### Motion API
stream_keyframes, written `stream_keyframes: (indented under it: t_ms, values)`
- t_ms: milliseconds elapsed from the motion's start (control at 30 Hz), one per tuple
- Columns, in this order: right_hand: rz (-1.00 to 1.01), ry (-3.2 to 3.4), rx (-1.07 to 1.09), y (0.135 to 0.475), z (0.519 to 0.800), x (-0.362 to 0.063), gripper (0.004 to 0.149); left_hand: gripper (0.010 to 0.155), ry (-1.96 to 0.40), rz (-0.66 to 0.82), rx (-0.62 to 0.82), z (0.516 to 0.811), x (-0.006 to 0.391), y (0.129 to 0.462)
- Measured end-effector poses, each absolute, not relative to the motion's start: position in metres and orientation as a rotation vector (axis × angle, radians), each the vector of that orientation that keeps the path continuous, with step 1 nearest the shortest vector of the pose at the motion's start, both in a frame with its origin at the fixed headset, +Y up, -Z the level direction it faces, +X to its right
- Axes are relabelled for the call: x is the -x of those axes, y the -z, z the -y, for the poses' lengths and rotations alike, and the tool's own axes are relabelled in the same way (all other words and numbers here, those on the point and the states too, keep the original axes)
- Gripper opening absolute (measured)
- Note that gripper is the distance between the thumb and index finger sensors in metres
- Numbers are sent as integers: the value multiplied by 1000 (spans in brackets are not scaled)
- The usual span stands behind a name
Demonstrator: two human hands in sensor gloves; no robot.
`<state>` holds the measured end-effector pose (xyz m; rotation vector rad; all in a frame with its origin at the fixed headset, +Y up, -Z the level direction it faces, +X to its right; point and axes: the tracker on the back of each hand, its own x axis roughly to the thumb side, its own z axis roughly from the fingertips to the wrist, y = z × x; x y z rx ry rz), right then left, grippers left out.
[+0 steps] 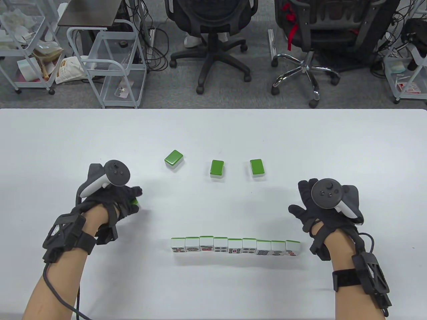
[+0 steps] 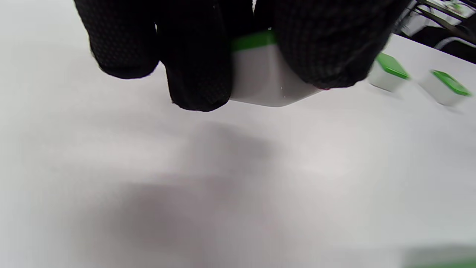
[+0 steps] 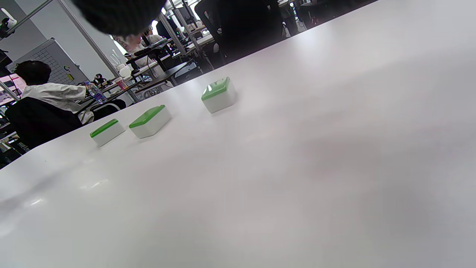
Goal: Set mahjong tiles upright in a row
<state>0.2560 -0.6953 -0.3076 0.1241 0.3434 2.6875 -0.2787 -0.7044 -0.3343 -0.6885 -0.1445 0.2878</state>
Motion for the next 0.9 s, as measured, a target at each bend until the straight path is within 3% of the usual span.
stream_keyframes:
  t_ms: [133,333,900]
  values:
    - [-336,-2690,-108,306,694,-257,83,78,-309,309,824,716,248,301]
    - [-351,-2679,-113,306,695,-256,83,81,-280,401,894,744,219,277]
    - [-404,-2669,-111,306,700,-256,84,70,-444,370,813,756,222,289]
